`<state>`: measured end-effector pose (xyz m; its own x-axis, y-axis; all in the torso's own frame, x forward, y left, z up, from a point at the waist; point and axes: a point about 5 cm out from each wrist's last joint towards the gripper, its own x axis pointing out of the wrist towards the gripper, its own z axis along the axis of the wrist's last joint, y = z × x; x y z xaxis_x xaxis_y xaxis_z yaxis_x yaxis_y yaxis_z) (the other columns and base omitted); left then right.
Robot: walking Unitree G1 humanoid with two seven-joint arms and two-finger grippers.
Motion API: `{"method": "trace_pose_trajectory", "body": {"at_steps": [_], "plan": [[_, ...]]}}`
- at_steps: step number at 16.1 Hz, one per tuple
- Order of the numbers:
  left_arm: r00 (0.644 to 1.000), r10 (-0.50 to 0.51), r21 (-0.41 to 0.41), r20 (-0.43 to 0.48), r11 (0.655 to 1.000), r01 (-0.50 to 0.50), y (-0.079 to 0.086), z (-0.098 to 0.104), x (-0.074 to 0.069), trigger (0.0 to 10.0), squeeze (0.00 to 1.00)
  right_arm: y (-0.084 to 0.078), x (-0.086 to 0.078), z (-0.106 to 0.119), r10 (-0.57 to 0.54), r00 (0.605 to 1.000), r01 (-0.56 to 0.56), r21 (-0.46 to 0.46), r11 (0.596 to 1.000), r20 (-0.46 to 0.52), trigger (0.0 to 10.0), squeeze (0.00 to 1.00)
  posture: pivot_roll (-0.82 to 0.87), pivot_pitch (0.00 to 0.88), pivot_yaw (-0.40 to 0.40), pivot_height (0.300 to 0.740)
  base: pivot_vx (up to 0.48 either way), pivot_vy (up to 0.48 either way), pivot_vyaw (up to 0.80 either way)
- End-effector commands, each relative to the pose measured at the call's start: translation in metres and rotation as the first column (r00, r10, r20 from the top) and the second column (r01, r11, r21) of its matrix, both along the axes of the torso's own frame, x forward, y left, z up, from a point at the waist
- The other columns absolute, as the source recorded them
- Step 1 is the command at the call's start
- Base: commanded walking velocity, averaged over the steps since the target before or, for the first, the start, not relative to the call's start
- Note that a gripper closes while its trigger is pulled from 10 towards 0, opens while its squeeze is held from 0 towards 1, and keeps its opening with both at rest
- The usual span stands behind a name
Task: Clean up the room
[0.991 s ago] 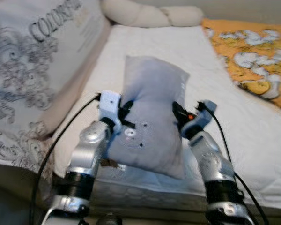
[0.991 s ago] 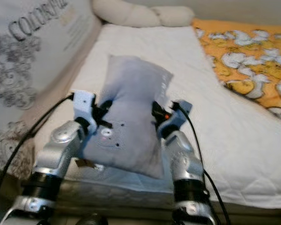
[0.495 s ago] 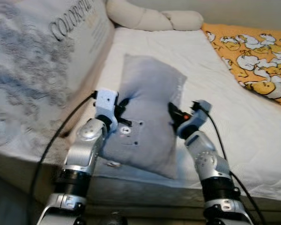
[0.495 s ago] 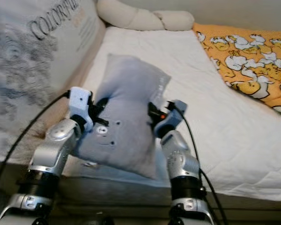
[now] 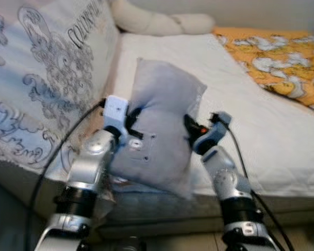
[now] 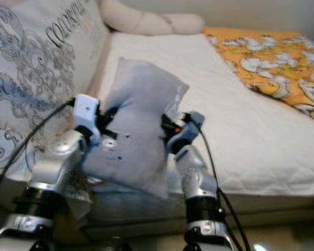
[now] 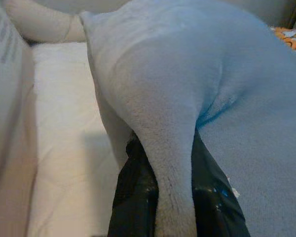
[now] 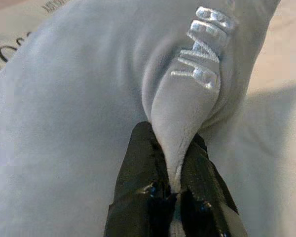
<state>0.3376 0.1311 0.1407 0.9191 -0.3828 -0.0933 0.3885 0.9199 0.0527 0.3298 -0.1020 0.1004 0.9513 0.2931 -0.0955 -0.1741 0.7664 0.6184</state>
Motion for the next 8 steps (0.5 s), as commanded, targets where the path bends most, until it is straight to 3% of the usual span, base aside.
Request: {"method": "trace_pose_trajectory", "body": {"at_steps": [1,8], "plan": [[0.998,-0.009,-0.022,0.059,1.0,0.01,-0.0038,0.0128,0.0006,10.0,0.0,-0.0059,0.0021,0.0033,-0.016,1.0,0.016,0.002,1.0,0.008,10.0,0.0,0.19,0.0,-0.031,0.74,0.0,0.0,0.0],[0.998,0.014,-0.014,0.065,1.0,-0.013,-0.0004,0.0147,0.0036,10.0,0.0,-0.0024,0.0056,0.0055,0.003,1.0,-0.002,-0.03,1.0,0.027,10.0,0.0,0.19,0.0,-0.019,0.74,0.222,0.0,0.0]]}}
